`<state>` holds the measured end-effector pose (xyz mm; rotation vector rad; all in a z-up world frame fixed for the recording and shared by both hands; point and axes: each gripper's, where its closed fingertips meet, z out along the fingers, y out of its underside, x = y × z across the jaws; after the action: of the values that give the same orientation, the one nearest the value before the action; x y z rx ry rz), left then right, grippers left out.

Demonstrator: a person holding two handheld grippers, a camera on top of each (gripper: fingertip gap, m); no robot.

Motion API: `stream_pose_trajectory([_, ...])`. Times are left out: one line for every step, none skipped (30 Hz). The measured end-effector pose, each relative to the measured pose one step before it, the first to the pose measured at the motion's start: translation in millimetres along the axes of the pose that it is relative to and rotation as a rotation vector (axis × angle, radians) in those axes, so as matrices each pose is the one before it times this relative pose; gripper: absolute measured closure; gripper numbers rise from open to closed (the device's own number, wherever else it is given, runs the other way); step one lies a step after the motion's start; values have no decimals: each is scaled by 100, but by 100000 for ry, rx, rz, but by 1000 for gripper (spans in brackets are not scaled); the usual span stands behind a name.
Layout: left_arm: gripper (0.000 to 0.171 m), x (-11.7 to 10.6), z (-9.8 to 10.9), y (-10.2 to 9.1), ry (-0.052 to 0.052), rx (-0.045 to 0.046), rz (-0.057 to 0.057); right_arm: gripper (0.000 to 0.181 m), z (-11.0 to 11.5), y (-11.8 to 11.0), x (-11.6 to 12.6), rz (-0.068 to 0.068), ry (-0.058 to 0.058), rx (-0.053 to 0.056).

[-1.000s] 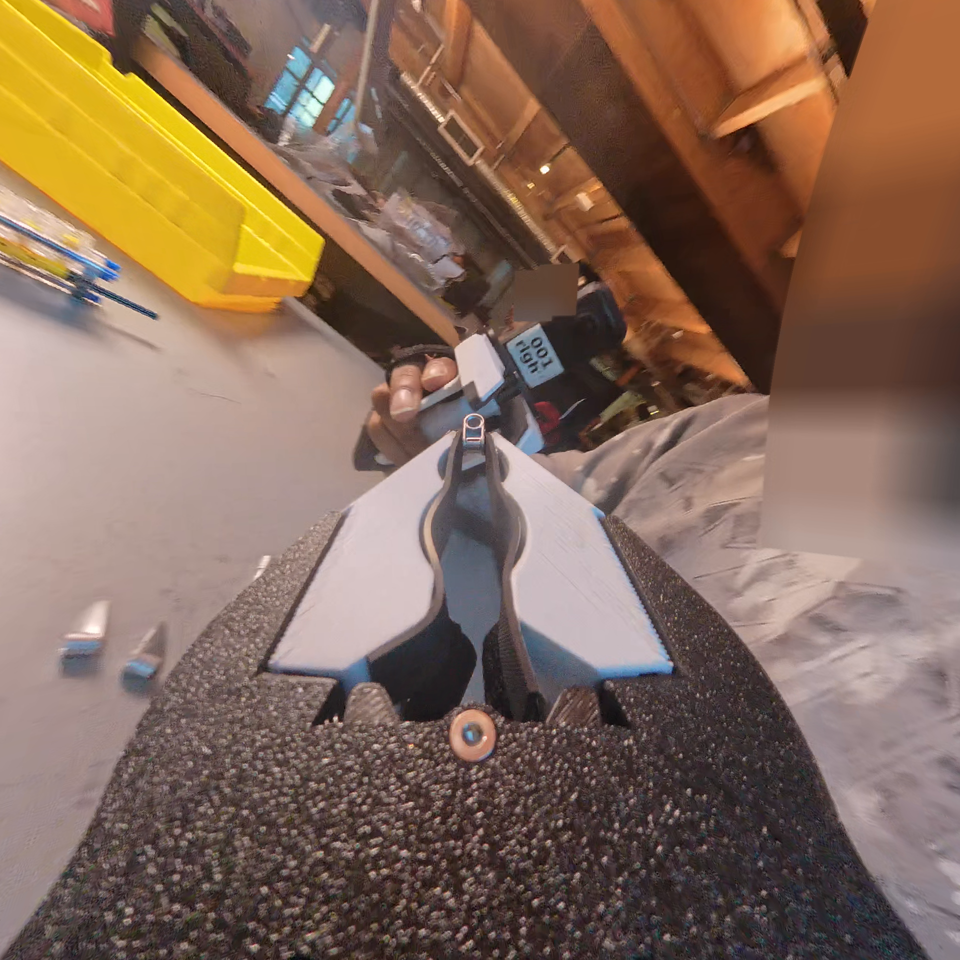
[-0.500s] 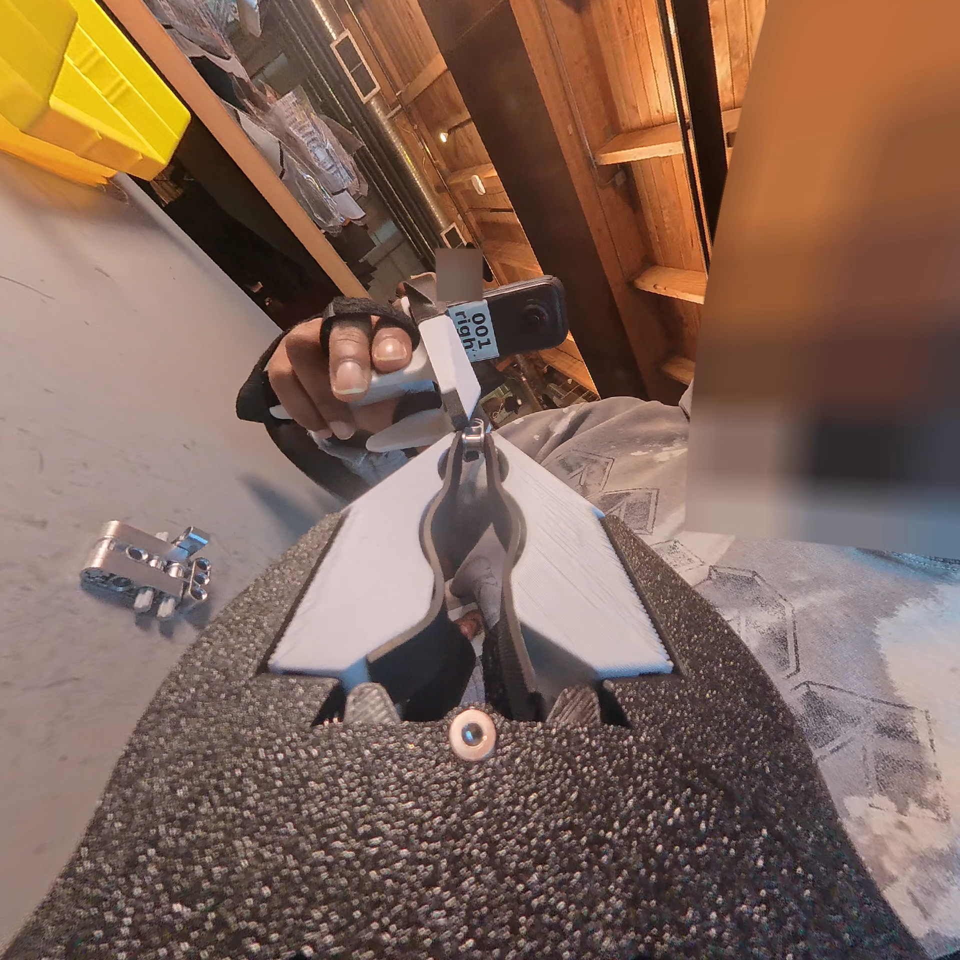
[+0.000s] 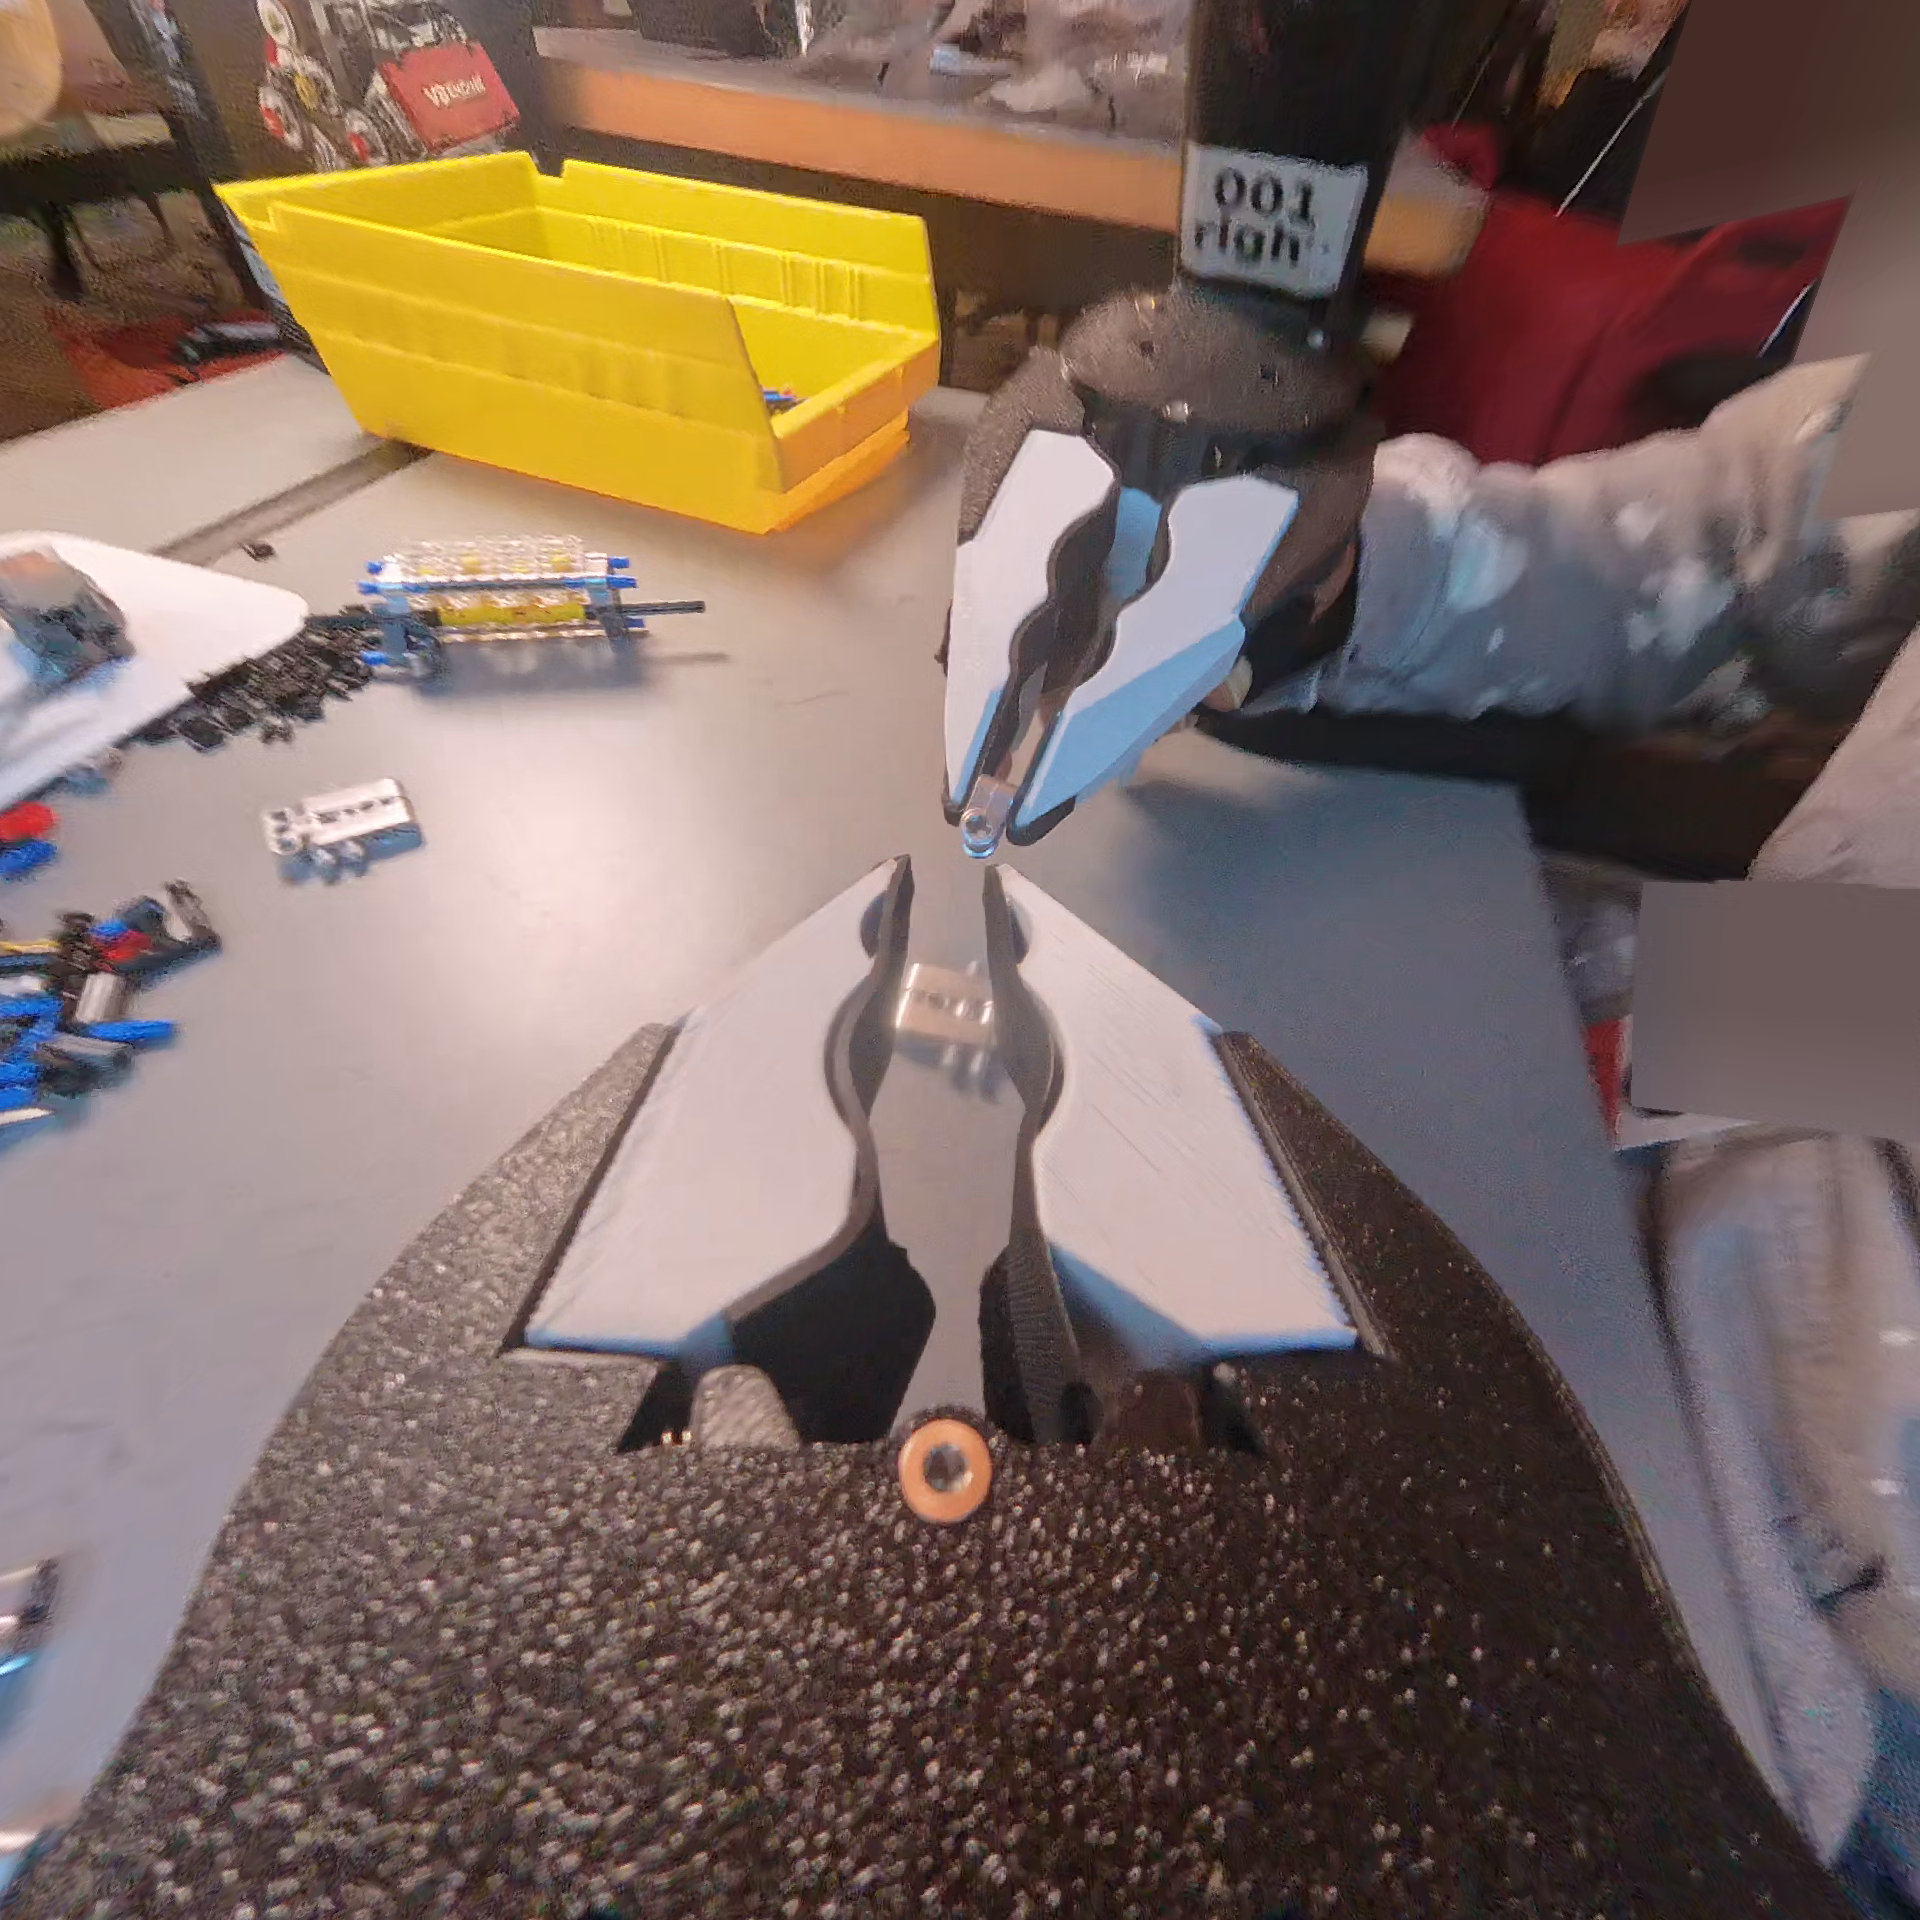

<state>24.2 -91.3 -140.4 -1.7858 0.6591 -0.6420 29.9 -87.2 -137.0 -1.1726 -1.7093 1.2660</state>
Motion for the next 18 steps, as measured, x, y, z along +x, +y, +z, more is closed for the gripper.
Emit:
stream_pose_trajectory([159,75,149,372,-2562,-2913,7077,174,207,356,-90,1821,-992,-2018])
stream_pose_trajectory([160,312,184,393,-488,-2894,5376,174,190,307,-143,1005,-1113,-1714])
stream_pose_trajectory([160,272,212,310,-345,-2143,3508,174,169,259,-184,287,-1088,-1450])
stream_pose_trajectory([164,217,165,181,-242,-1253,2067,174,187,324,-204,258,-1201,-2013])
stream_pose_trajectory([164,132,128,235,-190,-1410,1515,174,116,273,-106,208,-660,-1670])
stream_pose_trajectory([165,107,106,219,117,-1048,937,174,58,267,-78,304,-659,-1457])
stream_pose_trajectory([165,144,78,148,740,-606,133,174,52,163,-146,776,-1082,-817])
stream_pose_trajectory([165,83,85,135,700,-545,-202,174,34,179,-51,883,-557,-916])
stream_pose_trajectory([165,10,76,108,408,-627,-427,174,33,130,28,1014,-263,-610])
stream_pose_trajectory([165,-33,61,73,378,-600,-920,174,30,102,51,1031,-423,-386])
stream_pose_trajectory([165,-36,25,46,421,-300,-1376,174,22,28,65,663,-548,99])
stream_pose_trajectory([166,-2,-11,27,541,-100,-1700,174,26,-18,40,728,-568,403])
stream_pose_trajectory([166,51,-16,56,809,-187,-1611,174,35,-53,-58,821,-722,440])
stream_pose_trajectory([166,38,-7,96,506,-225,-1112,174,57,-7,-56,145,-287,245])
stream_pose_trajectory([166,-29,17,139,123,-434,-544,174,98,87,39,-655,501,-395])
stream_pose_trajectory([166,-10,49,163,150,-704,-91,174,100,128,36,-735,354,-1000])
stream_pose_trajectory([166,-19,65,170,12,-857,146,174,75,106,14,-1052,301,-888])
stream_pose_trajectory([166,-32,92,173,-145,-1024,194,174,65,108,51,-936,494,-904])
